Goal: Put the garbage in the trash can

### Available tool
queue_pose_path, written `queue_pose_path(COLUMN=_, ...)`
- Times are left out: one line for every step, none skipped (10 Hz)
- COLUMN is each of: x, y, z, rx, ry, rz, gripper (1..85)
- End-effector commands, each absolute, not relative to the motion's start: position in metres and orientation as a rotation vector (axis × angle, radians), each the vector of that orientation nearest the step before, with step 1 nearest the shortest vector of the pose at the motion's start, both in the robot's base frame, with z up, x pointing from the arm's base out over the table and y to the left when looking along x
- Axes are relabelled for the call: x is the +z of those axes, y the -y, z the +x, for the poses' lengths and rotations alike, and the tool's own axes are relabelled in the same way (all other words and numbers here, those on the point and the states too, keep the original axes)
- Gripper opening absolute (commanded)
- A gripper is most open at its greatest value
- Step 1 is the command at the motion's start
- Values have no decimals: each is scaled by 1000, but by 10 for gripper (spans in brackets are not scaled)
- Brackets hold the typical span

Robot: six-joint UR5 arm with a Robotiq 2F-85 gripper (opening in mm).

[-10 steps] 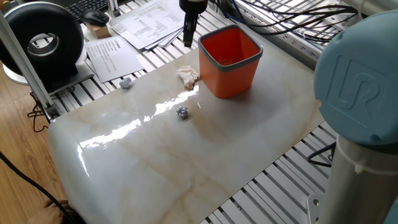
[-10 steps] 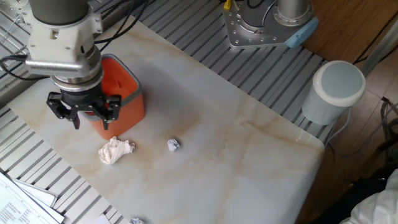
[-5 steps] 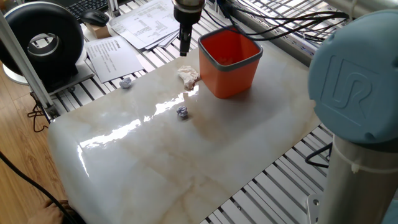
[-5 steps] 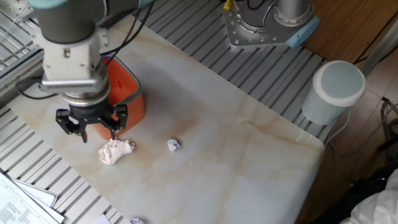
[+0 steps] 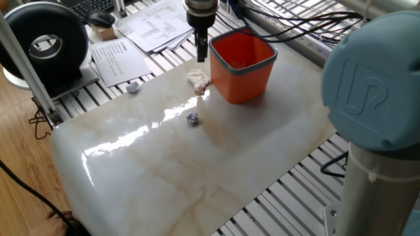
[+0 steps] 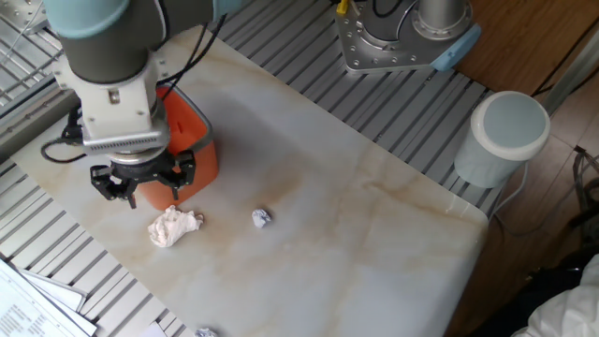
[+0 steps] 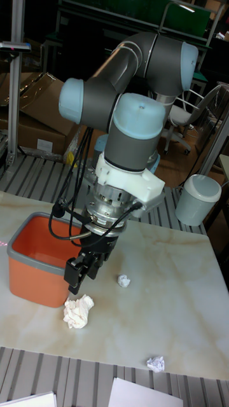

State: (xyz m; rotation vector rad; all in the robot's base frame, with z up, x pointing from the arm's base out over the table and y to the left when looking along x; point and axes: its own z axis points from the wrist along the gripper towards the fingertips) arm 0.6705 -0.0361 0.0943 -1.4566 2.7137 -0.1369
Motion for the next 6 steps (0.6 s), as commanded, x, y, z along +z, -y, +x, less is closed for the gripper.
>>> queue_pose_path(x=59, y=29, z=683, rx=-93, ry=-2656, rz=-1513, gripper=643)
queue_pose_path(x=52, y=22, z=691, rx=-91, ry=-2635, rz=-1517, gripper=657)
queue_pose_path(x=48, y=14, z=696, rx=-76, ry=-2623, rz=-1513, gripper=667)
queue_pose_path(x=48, y=12, z=693, rx=-56, ry=-2629, rz=-1516, gripper=673)
queue_pose_path(x=47, y=15, z=690, rx=-63, ry=-2643, rz=-1518, gripper=673)
queue_pose_path(x=47, y=19, z=690, rx=-85, ry=-2646, rz=-1531, gripper=697)
